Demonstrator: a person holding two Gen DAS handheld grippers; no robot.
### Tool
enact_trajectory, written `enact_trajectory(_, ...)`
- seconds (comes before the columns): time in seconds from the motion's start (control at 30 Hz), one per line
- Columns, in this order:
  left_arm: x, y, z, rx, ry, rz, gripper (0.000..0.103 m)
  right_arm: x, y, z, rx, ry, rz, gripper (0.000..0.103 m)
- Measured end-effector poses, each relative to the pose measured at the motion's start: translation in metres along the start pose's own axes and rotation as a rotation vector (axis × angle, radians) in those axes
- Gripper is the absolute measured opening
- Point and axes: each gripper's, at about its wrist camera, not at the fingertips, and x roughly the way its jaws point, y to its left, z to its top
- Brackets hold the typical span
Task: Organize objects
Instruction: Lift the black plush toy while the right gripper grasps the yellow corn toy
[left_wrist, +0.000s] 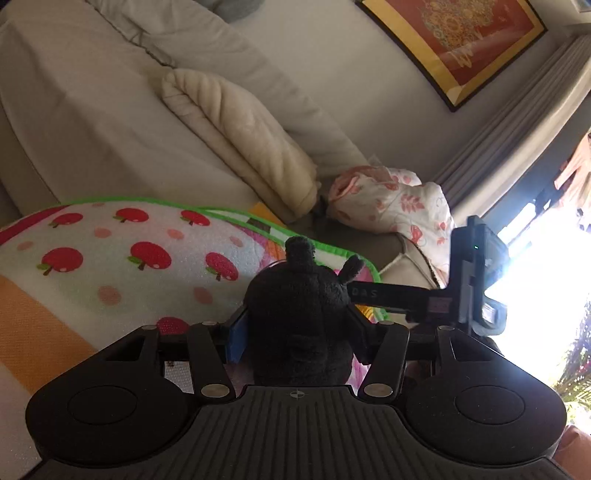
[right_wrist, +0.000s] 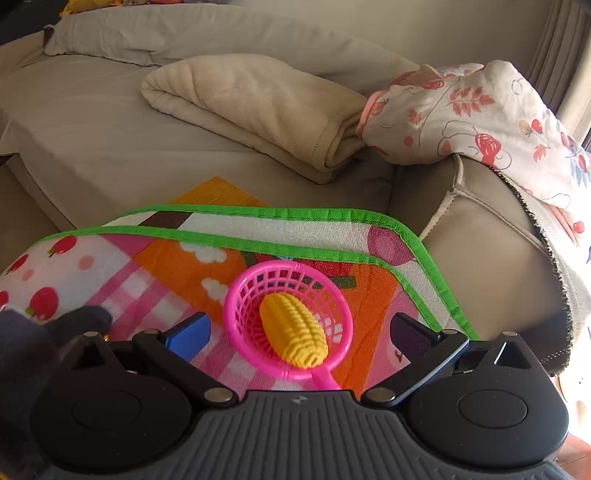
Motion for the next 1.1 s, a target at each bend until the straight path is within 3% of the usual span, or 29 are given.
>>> enact_trajectory(0.1, -0.002, 0.002, -0.001, -0.008, 0.006, -0.013, 0.059, 0.009, -0.012, 0.003, 0.081, 0.068, 0.047, 0.082)
enact_trajectory(0.27, -0.001, 0.003, -0.002, -0.024, 0.025, -0.047, 0.059, -0.032, -0.034, -0.021, 0.08, 0.077, 0.068, 0.081)
enact_trajectory(0.33, 0.0, 0.0, -0.004, -0.014, 0.046, -0.067, 0.059, -0.059, -0.049, -0.039, 0.085, 0.09, 0.116, 0.081)
enact_trajectory(0.37, 0.002, -0.001, -0.005, -0.009, 0.064, -0.079, 0.059, -0.074, -0.047, -0.048, 0.078, 0.098, 0.128, 0.076)
enact_trajectory(0.4, 0.004, -0.003, -0.007, -0.004, 0.088, -0.097, 0.059, -0.087, -0.044, -0.057, 0.07, 0.124, 0.133, 0.06)
enact_trajectory(0.5, 0.011, -0.012, -0.014, 0.025, 0.148, -0.144, 0.059, -0.117, -0.041, -0.08, 0.081, 0.18, 0.154, 0.06)
enact_trajectory(0.53, 0.012, -0.016, -0.017, 0.045, 0.163, -0.159, 0.059, -0.126, -0.043, -0.086, 0.087, 0.172, 0.167, 0.071)
enact_trajectory(0.57, 0.013, -0.02, -0.02, 0.063, 0.17, -0.166, 0.059, -0.135, -0.045, -0.089, 0.09, 0.149, 0.164, 0.077)
enact_trajectory(0.7, 0.013, -0.022, -0.025, 0.069, 0.154, -0.137, 0.059, -0.155, -0.052, -0.092, 0.062, 0.028, 0.135, 0.079)
enact_trajectory(0.77, 0.01, -0.016, -0.022, 0.043, 0.123, -0.118, 0.059, -0.151, -0.053, -0.088, 0.057, 0.013, 0.15, 0.077)
enact_trajectory(0.93, 0.004, -0.003, -0.014, -0.028, 0.06, -0.07, 0.059, -0.124, -0.035, -0.083, 0.003, -0.034, 0.155, 0.05)
enact_trajectory(1.03, 0.002, 0.002, -0.011, -0.054, 0.042, -0.049, 0.059, -0.112, -0.025, -0.079, -0.005, -0.042, 0.199, 0.041)
enact_trajectory(1.1, 0.001, 0.004, -0.009, -0.065, 0.03, -0.044, 0.059, -0.105, -0.016, -0.077, -0.019, -0.052, 0.222, 0.041)
